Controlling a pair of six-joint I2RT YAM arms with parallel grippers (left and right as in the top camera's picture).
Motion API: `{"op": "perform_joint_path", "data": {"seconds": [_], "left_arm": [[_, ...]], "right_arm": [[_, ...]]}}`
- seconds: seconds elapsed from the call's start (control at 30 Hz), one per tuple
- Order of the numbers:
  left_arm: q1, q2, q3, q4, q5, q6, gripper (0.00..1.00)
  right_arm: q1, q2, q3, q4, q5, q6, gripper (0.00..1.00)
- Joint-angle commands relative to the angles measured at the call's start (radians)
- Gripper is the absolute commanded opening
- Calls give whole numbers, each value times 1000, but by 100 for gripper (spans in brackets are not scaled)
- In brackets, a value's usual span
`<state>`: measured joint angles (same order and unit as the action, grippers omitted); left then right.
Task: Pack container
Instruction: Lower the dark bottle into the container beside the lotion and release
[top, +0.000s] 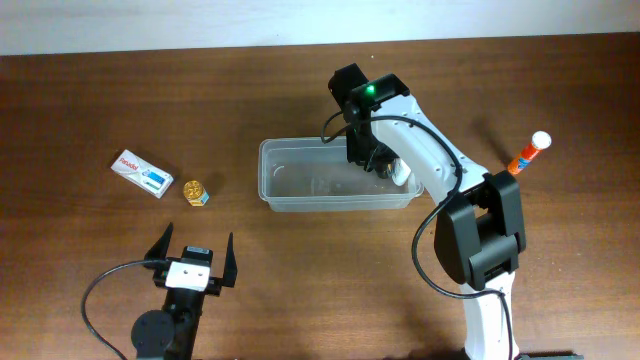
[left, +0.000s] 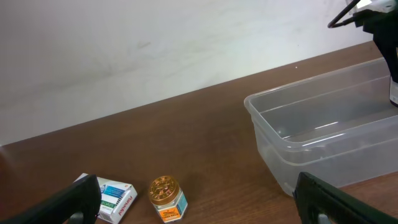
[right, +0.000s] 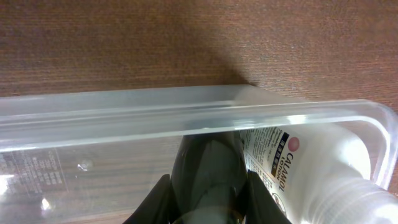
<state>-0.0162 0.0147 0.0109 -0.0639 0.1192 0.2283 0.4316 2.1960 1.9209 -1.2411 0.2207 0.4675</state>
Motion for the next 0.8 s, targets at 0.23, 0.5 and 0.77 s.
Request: {"op": "perform_joint_path", "data": {"seconds": [0.23, 0.5, 0.77], "left_arm": [[6, -9, -2, -5, -4, 12, 99], [6, -9, -2, -5, -4, 12, 99], [6, -9, -2, -5, -4, 12, 99]], "right_arm": [[-3, -29, -5, 9, 27, 21, 19], [-3, -29, -10, 8, 23, 21, 19], [-3, -29, -46, 21, 23, 21, 19]]}}
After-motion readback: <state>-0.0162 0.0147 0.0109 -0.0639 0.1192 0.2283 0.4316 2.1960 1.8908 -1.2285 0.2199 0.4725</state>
